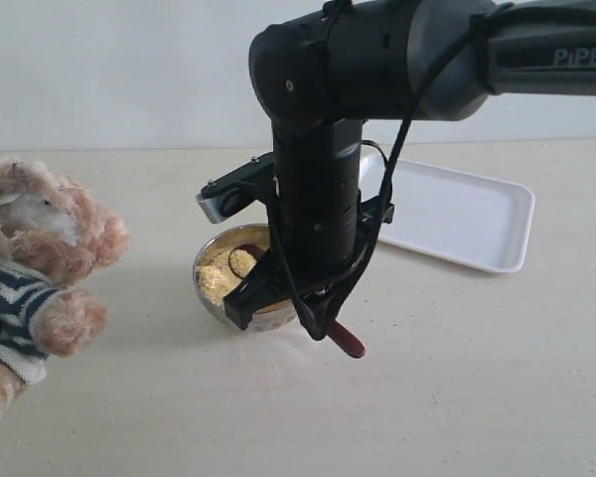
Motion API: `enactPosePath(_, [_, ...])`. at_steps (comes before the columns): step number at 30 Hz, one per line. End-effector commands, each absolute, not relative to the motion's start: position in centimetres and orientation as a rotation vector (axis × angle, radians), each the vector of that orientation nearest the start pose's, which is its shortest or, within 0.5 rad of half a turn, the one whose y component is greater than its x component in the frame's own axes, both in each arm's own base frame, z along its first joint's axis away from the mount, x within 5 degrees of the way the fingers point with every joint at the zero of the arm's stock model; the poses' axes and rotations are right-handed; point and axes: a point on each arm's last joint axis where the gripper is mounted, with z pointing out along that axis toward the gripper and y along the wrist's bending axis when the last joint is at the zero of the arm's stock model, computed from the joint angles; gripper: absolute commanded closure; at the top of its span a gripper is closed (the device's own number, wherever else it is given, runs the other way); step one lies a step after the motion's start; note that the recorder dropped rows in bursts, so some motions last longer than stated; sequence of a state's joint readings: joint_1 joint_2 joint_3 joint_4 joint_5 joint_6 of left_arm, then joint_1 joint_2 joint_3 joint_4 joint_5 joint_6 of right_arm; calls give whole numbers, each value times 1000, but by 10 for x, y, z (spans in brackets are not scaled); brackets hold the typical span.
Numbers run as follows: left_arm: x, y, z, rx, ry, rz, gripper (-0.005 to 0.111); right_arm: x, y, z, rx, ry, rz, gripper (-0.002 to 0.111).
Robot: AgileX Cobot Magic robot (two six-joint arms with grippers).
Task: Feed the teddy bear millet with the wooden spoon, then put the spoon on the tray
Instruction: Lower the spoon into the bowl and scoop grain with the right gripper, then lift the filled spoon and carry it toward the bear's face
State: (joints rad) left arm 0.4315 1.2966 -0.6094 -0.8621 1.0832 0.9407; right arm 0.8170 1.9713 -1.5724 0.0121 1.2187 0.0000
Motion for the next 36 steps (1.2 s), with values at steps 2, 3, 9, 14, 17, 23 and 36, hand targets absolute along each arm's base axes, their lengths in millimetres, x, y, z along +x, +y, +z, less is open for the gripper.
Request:
enactPosePath(2, [194, 21, 219, 45, 2600, -882, 100, 270, 285, 227, -1236, 2837, 31, 106])
enactPosePath(3, [194, 21, 219, 45, 2600, -882, 100, 270, 285, 227, -1241, 2834, 31, 106])
enactPosePath(9, [194, 21, 219, 45, 2600, -882, 100, 270, 284, 227, -1248, 2829, 22, 106])
enactPosePath(14, [194, 21, 219, 45, 2600, -882, 100, 271, 284, 227, -1276, 2812, 13, 106])
enactPosePath(17, [194, 21, 219, 45, 2600, -882, 100, 270, 286, 230, -1268, 2816, 55, 106])
enactPosePath(23, [194, 21, 219, 45, 2600, -882, 100, 269, 286, 231, -1283, 2810, 69, 106])
enactPosePath(36, [194, 21, 219, 45, 2600, -882, 100, 269, 289, 234, -1265, 2832, 191, 106])
